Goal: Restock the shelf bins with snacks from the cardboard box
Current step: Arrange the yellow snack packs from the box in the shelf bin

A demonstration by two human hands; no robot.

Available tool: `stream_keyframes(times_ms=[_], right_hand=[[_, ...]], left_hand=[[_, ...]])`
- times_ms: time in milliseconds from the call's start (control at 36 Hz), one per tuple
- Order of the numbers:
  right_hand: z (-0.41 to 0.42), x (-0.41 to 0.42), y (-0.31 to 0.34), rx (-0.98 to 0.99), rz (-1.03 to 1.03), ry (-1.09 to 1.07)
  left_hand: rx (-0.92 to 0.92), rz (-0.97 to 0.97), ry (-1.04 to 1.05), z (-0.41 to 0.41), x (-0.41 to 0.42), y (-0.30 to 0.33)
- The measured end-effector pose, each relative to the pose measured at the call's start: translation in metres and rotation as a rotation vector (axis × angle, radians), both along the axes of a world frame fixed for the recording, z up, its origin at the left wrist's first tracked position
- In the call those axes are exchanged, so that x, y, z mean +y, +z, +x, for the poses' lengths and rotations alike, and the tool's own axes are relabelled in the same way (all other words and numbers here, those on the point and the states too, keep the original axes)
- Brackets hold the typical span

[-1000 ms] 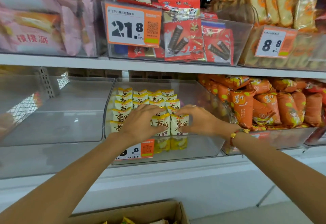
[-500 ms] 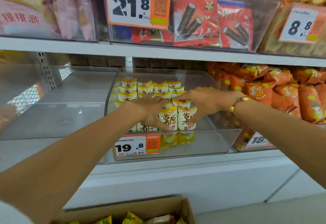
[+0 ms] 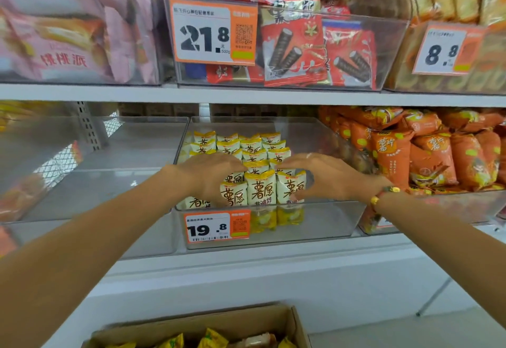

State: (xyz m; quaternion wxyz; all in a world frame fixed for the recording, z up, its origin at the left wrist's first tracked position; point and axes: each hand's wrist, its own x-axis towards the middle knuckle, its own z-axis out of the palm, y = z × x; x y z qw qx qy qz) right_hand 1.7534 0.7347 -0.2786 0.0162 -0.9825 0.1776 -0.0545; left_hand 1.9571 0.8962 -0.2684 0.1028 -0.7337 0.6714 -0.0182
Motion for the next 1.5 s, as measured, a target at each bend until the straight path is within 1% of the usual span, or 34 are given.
stream_keyframes(times_ms=[111,194,250,278,333,361,417,472,528,583,639,667,722,778,833,917,944,1028,1083,1167,1194,1222,1278,1333,1417,1500], right_hand=[[0.008,0.003,-0.005,-0.003,-0.025,-0.032],[0.004,0.007,-0.003,0.035,-0.058,-0.031],[-0.002,0.012,0.0,0.039,-0.093,-0.032],[-0.006,0.015,0.002,0.006,-0.087,-0.036],[-0.014,0.023,0.005,-0.109,-0.039,-0.039],[-0.019,0.029,0.005,-0.18,-0.022,-0.032],[-0.028,0.046,0.002,-0.313,-0.013,-0.016],[-0.035,0.072,-0.004,-0.387,-0.014,-0.006],[-0.039,0.098,-0.016,-0.394,0.044,0.024],[-0.041,0.12,-0.035,-0.316,0.204,0.051],[-0.041,0.139,-0.058,-0.15,0.345,0.032],[-0.041,0.147,-0.071,-0.049,0.379,0.024],[-0.04,0.159,-0.095,0.148,0.396,0.028],[-0.038,0.17,-0.118,0.298,0.405,0.04],[-0.037,0.181,-0.139,0.339,0.452,0.037],[-0.035,0.196,-0.173,0.332,0.54,-0.014],[-0.033,0.2,-0.185,0.354,0.53,-0.014],[-0.029,0.206,-0.207,0.475,0.392,0.058],[-0.025,0.205,-0.211,0.64,0.36,0.074],[-0.018,0.204,-0.216,1.013,0.444,0.101],[-0.016,0.203,-0.22,1.121,0.446,0.124],[-0.016,0.203,-0.223,1.19,0.434,0.142],[-0.018,0.204,-0.229,1.221,0.374,0.151],[-0.026,0.207,-0.235,1.168,0.283,0.157],[-0.046,0.215,-0.242,0.949,0.133,0.187],[-0.066,0.22,-0.246,0.73,-0.061,0.301]], left_hand=[[-0.031,0.006,0.021,-0.008,-0.002,-0.001],[-0.024,0.018,0.049,-0.013,-0.005,-0.001],[0.016,0.007,0.069,-0.013,-0.003,0.001],[0.073,-0.022,0.088,-0.013,0.0,0.003],[0.232,-0.142,0.128,-0.014,0.014,0.006],[0.306,-0.235,0.142,-0.016,0.023,0.008],[0.407,-0.455,0.159,-0.025,0.047,0.009],[0.482,-0.649,0.184,-0.039,0.076,0.006],[0.57,-0.755,0.22,-0.053,0.105,-0.006],[0.655,-0.777,0.254,-0.06,0.132,-0.025],[0.692,-0.75,0.297,-0.062,0.158,-0.051],[0.695,-0.727,0.327,-0.063,0.171,-0.064],[0.709,-0.656,0.404,-0.065,0.193,-0.091],[0.727,-0.567,0.482,-0.065,0.211,-0.119],[0.731,-0.48,0.567,-0.065,0.223,-0.145],[0.707,-0.365,0.641,-0.066,0.237,-0.18],[0.683,-0.318,0.672,-0.066,0.243,-0.191],[0.563,-0.184,0.753,-0.066,0.263,-0.211],[0.535,-0.12,0.799,-0.065,0.272,-0.209],[0.467,0.086,0.894,-0.061,0.281,-0.198],[0.433,0.149,0.913,-0.059,0.283,-0.196],[0.396,0.2,0.924,-0.059,0.285,-0.196],[0.356,0.289,0.935,-0.061,0.288,-0.198],[0.363,0.352,0.942,-0.069,0.286,-0.204],[0.333,0.38,0.901,-0.082,0.281,-0.211],[0.319,0.381,0.848,-0.092,0.273,-0.215]])
